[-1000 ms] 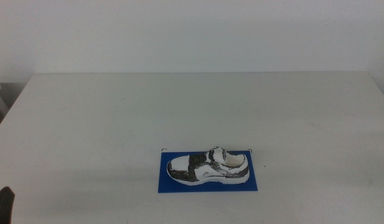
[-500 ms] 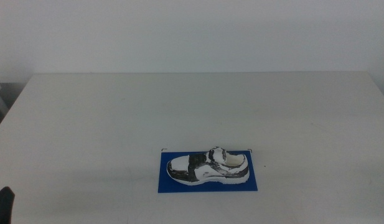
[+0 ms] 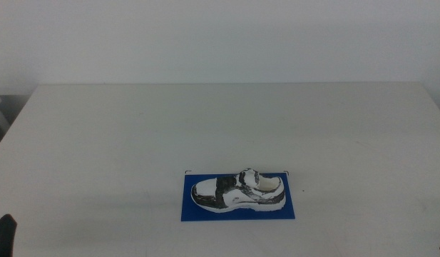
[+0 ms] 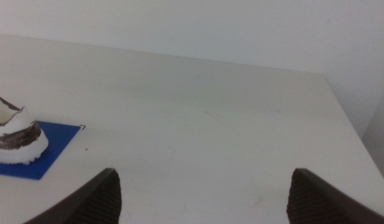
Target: Use one arm to grab the shoe from the table and place it on the mat.
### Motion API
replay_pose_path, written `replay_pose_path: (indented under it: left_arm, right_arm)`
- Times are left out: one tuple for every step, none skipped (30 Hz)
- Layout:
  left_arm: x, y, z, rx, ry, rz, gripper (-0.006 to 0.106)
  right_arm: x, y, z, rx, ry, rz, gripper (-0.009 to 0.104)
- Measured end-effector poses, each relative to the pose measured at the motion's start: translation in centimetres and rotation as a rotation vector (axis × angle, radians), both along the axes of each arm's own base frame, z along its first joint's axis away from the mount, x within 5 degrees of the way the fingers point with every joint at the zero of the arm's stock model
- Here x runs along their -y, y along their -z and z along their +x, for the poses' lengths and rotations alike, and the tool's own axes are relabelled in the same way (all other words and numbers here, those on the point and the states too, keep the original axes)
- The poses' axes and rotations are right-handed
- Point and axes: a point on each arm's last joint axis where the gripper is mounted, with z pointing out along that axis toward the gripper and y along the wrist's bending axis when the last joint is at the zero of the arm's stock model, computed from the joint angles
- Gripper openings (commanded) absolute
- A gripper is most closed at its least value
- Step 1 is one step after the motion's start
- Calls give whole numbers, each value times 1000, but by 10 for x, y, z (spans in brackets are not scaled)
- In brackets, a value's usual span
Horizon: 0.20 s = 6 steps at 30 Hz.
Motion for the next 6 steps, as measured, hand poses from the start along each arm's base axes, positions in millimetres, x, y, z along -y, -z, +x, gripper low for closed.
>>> replay_pose_path:
  left_arm:
    - [0,0,0,0,0,0,94]
    - [0,0,0,0,0,0,94]
    - [0,0,0,0,0,0,94]
    - [0,0,0,0,0,0,94]
    - [0,0,0,0,0,0,94]
    - [0,0,0,0,0,0,94]
  right_arm:
    - [0,1,0,-6,0,0,72]
    - [0,1,0,-12,-1,-1,72]
    - [0,1,0,-16,-1,-2,72]
    - [0,2,0,-18,-1,-2,72]
    - [0,2,0,-19,-1,-2,72]
    - [0,2,0,-20,-1,-2,72]
